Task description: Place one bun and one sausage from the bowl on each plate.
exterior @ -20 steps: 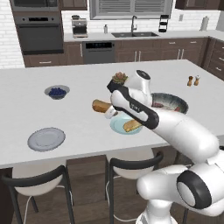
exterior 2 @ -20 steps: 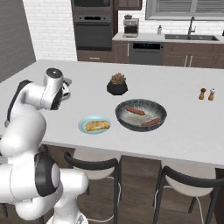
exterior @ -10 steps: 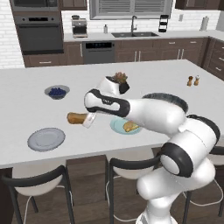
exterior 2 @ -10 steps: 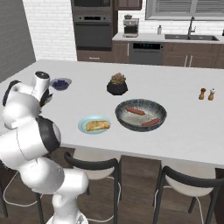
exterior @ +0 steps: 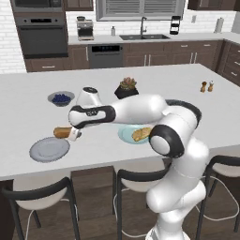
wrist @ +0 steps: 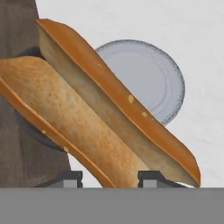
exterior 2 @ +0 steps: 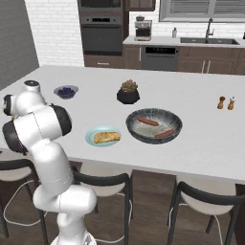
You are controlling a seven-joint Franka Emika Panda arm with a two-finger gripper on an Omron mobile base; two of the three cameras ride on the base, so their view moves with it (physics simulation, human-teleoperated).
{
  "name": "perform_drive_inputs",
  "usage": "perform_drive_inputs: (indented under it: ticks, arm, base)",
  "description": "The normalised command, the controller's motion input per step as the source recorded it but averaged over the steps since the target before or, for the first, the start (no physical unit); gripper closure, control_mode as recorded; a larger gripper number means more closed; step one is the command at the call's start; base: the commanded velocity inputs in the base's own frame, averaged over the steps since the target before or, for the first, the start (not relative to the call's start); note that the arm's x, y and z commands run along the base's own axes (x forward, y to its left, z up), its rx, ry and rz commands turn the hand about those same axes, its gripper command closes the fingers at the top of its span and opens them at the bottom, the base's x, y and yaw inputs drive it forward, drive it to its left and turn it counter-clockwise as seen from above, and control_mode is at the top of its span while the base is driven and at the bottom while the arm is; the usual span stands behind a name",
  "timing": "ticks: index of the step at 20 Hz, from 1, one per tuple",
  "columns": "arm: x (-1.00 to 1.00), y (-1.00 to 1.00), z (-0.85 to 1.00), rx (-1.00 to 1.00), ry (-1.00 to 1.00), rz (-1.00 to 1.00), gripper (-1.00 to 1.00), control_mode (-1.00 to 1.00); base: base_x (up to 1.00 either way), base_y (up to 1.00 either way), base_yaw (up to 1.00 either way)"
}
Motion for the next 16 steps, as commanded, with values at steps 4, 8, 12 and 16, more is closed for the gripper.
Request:
perform_drive_inputs:
  ticks: [4, 8, 12, 16]
  arm:
    - [0.34, 0.47, -0.37, -0.1, 0.01, 0.0, 1.0, -1.0]
    - [0.62, 0.5, -0.37, -0.11, 0.0, 0.0, 1.0, -1.0]
    - [0.58, 0.59, -0.3, -0.07, 0.01, 0.0, -1.0, -1.0]
    - [0.22, 0.1, -0.03, -0.01, 0.0, -0.01, -1.0, -1.0]
  base:
    - [0.0, 0.0, 0.0]
    - [0.0, 0.0, 0.0]
    - [0.0, 0.0, 0.0]
    - [0.0, 0.0, 0.0]
